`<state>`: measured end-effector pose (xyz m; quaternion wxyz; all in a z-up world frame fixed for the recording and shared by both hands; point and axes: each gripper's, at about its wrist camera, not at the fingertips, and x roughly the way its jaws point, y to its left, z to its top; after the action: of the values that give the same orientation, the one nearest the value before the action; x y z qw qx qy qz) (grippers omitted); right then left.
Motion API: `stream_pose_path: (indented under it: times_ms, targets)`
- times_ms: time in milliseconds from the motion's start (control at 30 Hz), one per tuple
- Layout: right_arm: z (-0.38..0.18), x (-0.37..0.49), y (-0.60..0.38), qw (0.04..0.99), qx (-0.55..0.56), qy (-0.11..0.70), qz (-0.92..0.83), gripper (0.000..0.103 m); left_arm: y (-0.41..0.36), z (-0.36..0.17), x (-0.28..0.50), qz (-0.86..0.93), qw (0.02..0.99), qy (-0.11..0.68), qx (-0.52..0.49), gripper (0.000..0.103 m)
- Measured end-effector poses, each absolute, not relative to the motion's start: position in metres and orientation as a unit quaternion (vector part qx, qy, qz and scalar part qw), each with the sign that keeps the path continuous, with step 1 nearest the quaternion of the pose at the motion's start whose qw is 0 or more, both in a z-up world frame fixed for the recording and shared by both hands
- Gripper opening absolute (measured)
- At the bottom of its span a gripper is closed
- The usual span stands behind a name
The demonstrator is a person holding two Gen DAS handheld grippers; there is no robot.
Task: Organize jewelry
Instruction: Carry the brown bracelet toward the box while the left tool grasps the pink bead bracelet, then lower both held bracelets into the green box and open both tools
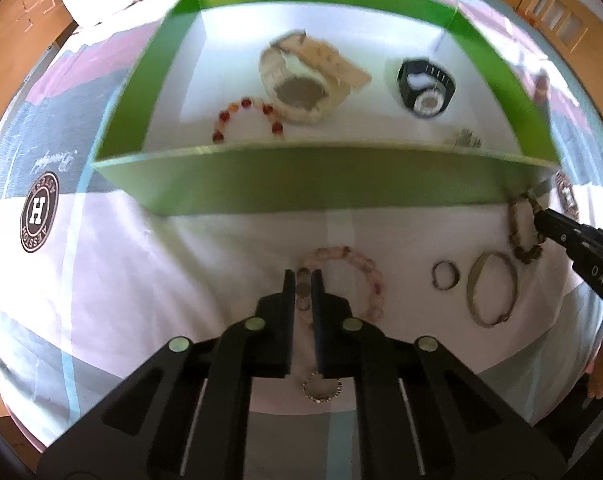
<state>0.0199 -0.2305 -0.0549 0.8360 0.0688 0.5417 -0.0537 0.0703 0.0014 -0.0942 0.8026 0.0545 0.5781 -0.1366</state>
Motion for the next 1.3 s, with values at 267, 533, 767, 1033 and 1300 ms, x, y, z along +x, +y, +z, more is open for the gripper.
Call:
stream_pose_path:
  times_ms: [267,533,767,1033,1300]
  targets:
    - [-0.023,0.012,-0.213,0.864,0.086,0.495,0.019,0.01,0.014,-0.054,0.061,-0.164,0.831,0.531,0.021,0.008]
    - [0.015,0.006,-0.191,0.895,0.092,0.427,0.09,0.01,0.02,-0.011,0.038,-0.197,0.864,0.464,0.003,0.008]
    - [0.049,0.004,-0.184,0.93,0.087,0.346,0.088,0.01,0.025,0.018,0.047,-0.177,0.894,0.412,-0.017,0.008]
    - [0.043,0.028,-0.189,0.933,0.095,0.342,0.064,0.01,0.024,0.024,0.069,-0.15,0.908,0.39,-0.008,0.008]
    - [0.017,0.045,-0.194,0.925,0.089,0.368,0.037,0.01,0.019,-0.004,0.091,-0.128,0.895,0.427,-0.011,0.008]
